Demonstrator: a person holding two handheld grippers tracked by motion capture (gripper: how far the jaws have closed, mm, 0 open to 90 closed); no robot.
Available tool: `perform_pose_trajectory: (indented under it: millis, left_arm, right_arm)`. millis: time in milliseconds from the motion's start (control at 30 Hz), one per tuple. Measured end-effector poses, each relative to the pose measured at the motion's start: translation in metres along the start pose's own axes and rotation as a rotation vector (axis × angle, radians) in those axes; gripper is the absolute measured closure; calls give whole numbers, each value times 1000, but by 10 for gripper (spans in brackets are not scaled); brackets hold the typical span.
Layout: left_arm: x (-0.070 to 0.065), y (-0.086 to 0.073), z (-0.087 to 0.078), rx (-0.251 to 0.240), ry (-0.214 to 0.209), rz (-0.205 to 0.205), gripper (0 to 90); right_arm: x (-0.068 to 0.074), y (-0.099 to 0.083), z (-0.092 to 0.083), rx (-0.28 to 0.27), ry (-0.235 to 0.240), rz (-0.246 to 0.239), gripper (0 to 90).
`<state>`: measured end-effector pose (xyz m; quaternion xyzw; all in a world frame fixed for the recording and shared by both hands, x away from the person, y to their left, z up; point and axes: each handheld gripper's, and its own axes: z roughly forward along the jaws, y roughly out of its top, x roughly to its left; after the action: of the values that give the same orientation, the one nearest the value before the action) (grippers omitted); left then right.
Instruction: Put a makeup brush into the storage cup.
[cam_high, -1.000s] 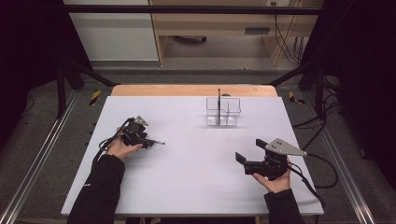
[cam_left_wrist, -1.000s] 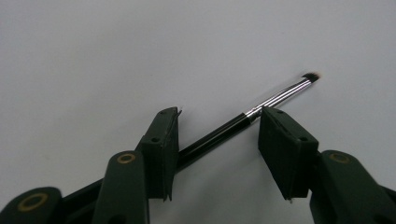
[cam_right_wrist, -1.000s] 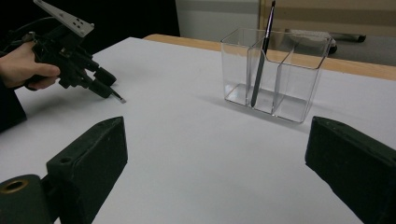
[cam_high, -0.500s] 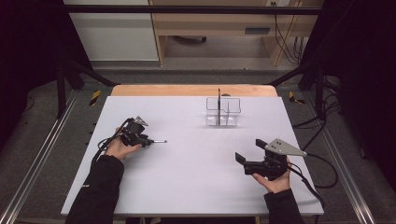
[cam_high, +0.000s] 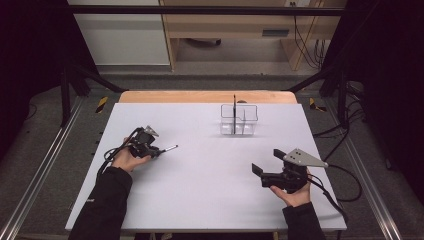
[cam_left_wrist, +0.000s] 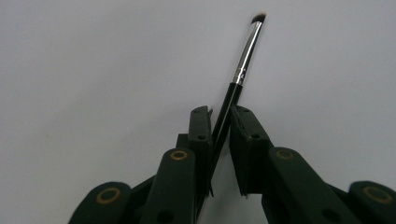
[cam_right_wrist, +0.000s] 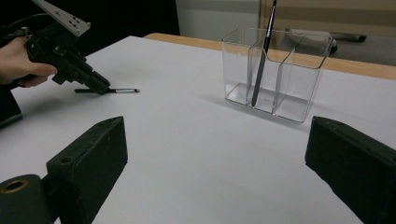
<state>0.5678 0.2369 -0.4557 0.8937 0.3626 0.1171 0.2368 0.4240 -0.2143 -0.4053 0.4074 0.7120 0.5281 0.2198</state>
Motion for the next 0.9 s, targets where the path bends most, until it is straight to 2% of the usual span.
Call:
perform_pose_trajectory:
  millis: [300,600,667,767,900]
  left_arm:
    - [0,0,-2,16,-5,-26,826]
    - [1,-3,-3,15,-22,-71,827]
    - [2,-3,-3,18,-26,-69,825]
    - [2,-2,-4,27,-29,-61,776]
    - [3,-1,-5,43,-12,-52,693]
  right_arm:
    - [0,0,0,1,1,0,63]
    - [0,0,0,1,1,0,64]
    - [0,0,0,2,1,0,63]
    - [0,0,0,1,1,0,64]
    - [0,0,0,1,2,0,63]
